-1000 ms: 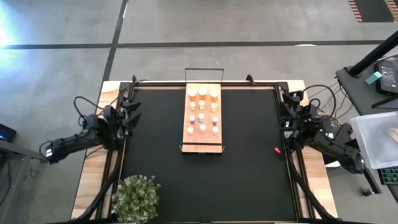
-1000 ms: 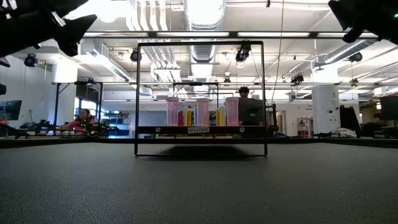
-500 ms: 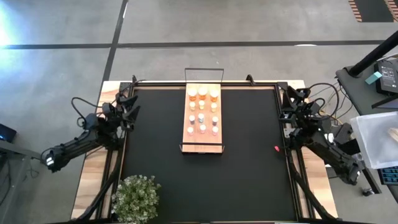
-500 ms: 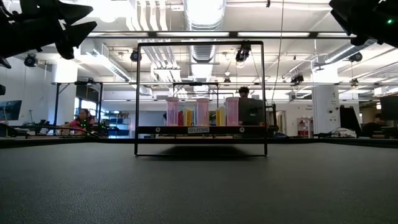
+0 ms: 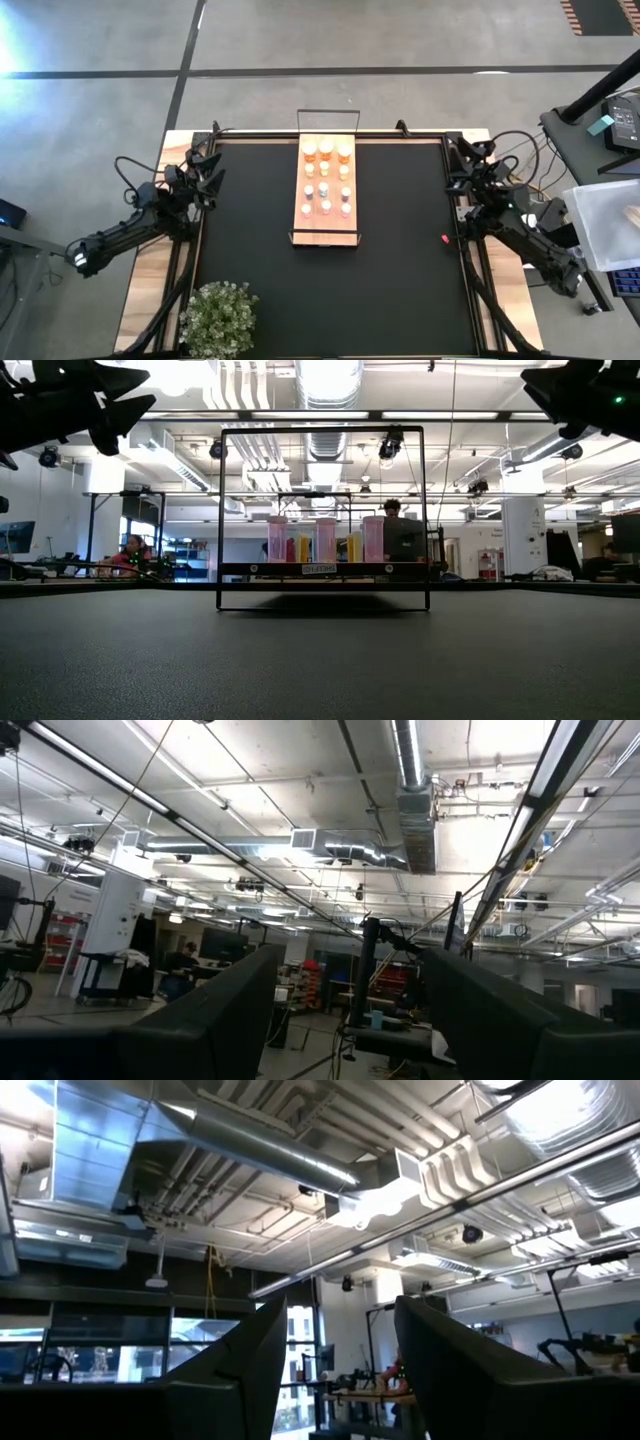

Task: Pick and place medicine bottles onto shelf by color
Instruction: Return to Home Position

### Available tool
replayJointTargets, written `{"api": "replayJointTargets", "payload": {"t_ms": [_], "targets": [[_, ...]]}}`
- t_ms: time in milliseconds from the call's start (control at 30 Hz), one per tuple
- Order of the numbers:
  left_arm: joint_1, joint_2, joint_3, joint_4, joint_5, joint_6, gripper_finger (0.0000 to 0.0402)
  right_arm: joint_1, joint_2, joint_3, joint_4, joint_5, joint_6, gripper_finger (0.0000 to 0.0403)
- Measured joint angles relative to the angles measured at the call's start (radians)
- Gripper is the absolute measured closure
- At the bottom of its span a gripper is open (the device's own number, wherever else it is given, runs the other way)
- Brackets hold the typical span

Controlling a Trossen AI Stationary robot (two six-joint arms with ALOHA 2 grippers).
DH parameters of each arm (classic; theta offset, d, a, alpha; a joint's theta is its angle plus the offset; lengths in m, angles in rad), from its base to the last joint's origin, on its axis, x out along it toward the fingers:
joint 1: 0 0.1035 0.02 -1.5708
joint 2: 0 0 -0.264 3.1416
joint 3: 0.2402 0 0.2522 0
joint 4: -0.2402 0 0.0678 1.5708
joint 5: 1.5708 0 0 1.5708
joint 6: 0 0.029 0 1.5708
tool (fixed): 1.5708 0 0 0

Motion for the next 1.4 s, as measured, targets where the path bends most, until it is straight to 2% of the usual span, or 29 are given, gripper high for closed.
{"api": "replayJointTargets", "payload": {"t_ms": [1400], "targets": [[0.0, 0.0, 0.0, 0.0, 0.0, 0.0, 0.0163, 0.0, 0.03, 0.0, -0.001, 0.0, 0.0, 0.0225]]}}
